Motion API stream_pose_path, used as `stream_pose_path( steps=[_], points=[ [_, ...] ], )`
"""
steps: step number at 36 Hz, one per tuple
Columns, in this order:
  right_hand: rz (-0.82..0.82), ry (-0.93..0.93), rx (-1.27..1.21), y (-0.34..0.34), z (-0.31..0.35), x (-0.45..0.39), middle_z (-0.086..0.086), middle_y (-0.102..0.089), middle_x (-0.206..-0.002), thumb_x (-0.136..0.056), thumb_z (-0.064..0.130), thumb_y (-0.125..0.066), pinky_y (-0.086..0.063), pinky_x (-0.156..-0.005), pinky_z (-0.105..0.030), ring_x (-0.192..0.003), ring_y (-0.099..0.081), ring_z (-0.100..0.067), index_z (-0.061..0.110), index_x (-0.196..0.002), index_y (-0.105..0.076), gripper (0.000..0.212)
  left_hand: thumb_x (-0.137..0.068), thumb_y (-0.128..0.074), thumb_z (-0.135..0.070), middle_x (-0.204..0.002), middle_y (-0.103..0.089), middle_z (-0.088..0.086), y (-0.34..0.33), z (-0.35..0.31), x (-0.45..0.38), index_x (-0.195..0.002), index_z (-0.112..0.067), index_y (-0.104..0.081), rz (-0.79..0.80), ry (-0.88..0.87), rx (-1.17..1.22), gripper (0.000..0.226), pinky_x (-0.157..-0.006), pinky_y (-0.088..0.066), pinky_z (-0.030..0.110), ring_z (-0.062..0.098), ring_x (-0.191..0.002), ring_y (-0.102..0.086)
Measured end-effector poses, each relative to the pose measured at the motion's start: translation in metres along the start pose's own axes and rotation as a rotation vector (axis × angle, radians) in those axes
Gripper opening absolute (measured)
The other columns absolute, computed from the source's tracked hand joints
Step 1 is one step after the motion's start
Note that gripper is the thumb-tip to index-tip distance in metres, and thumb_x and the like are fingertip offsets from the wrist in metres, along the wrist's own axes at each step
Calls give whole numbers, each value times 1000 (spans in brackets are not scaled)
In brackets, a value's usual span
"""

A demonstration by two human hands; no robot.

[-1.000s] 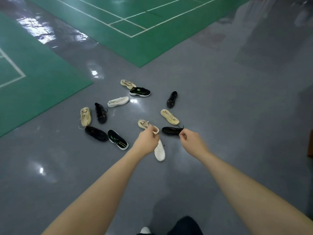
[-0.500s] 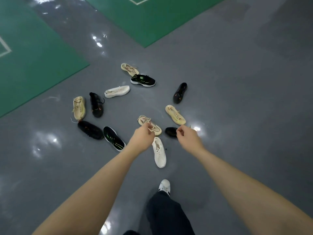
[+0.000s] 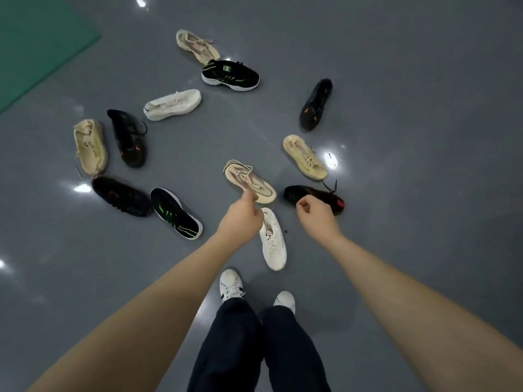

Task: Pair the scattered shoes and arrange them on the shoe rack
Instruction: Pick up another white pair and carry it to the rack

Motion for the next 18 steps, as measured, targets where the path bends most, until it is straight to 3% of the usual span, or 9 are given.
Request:
stream_pose_path(
  steps=[5,9,13,18],
  points=[
    [31,-64,34,-56,-42,-56,-2,-65,-98,-95,26,-47,-51,-80,-39,-91,-59,-19,14,-100,-60,18,-95,-42,-19,-119,-57,7,-38,45,-63,-132,-12,-41,53,38,-6,38,-87,-48,37,24,-107,-54],
    [84,-97,93,-105,-83,-103,-2,-64,-102,-94,30,-48,-50,-81,-38,-96,-59,-20,15,-101,-59,20,-94,-42,-18,-113,-60,7,-81,82,-113,-124,-12,-44,84,59,-10,31,-88,-49,42,25,-104,-55],
    [147,-121,175,-162,-130,-144,-1,-62,-104,-94,33,-47,-47,-78,-34,-99,-57,-21,15,-103,-56,22,-93,-43,-16,-113,-60,7,-132,121,-158,-128,-13,-42,113,90,6,36,-87,-51,43,25,-102,-57],
    [199,-172,262,-218,-176,-185,-8,-53,-123,-94,41,-49,-41,-81,-36,-113,-52,-27,9,-122,-44,43,-92,-45,-16,-114,-59,6,-187,155,-202,-130,-14,-40,115,101,31,38,-83,-51,42,25,-101,-57]
  ],
)
Point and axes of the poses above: each hand's wrist, its own x-axis away from the middle knuckle, its own y-axis out of the back of the hand, z = x × y, the point moved 3 cm from there along -x, towards the middle knuckle
